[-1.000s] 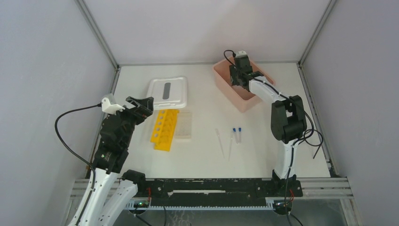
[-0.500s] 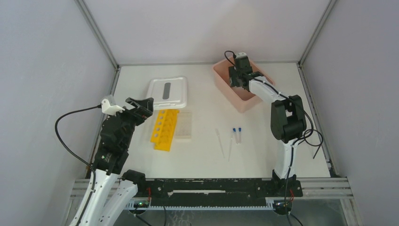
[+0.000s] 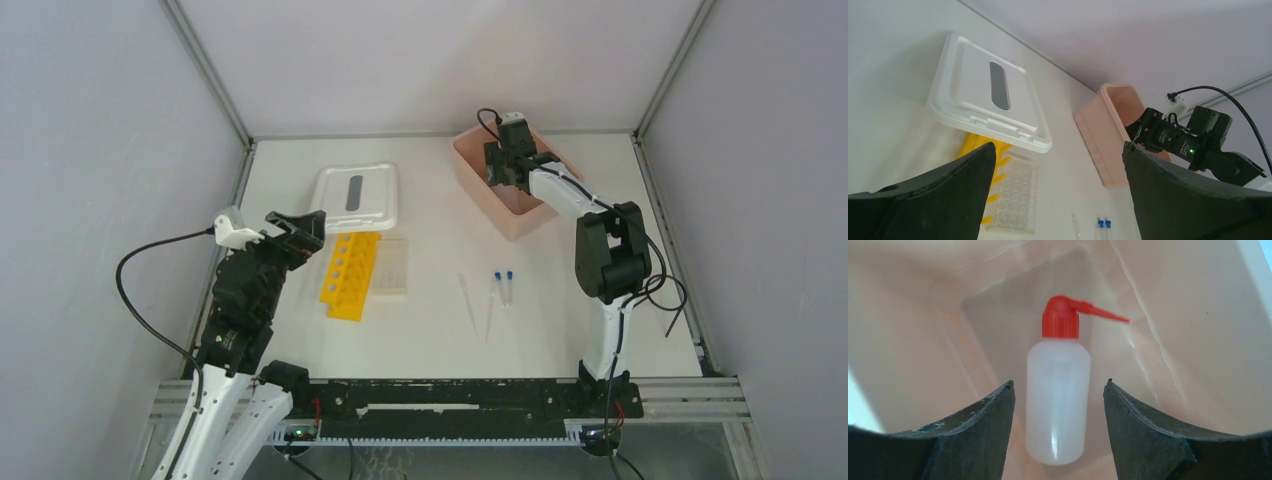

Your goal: Organize the chemistry lab equipment

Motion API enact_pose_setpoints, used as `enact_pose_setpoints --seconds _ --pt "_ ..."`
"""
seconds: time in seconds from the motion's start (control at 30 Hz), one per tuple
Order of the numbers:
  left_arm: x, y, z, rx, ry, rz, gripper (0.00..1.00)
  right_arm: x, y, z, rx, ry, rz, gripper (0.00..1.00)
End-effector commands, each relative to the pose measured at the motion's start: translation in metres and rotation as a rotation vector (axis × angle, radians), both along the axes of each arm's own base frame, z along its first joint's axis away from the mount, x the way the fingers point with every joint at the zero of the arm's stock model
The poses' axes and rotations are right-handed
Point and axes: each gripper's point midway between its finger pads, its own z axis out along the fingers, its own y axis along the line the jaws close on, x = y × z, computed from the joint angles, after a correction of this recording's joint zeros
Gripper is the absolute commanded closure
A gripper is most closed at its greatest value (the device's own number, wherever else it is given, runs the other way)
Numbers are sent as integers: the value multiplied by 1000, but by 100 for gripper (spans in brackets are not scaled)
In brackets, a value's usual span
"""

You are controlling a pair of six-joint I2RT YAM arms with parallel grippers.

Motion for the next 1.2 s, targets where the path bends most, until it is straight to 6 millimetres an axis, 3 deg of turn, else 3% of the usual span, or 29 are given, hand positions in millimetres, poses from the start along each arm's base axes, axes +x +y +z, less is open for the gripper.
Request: enact_pose_setpoints --seconds 0.0,0.13,0.33,0.53,0.6,0.87,1.17 --pt "-1 0 1 -20 -10 4 0 1 0 31 21 -67 -15 28" --pt "-1 0 0 -22 -7 7 0 -5 -3 49 25 -101 -34 28" --pt "-1 1 6 -6 -18 8 0 -23 -19 107 60 -209 -161 28" --pt "-3 -16 19 -9 -85 -93 0 -70 -46 149 119 -268 -339 31" --pt "-4 -22 21 -15 -99 -126 0 -89 -55 156 137 -283 -385 31" --pt "-19 -28 36 -27 -201 -184 0 -173 -95 168 195 -337 -515 31" --pt "-21 -40 32 -65 -186 -245 0 -249 -160 130 165 -270 -806 31"
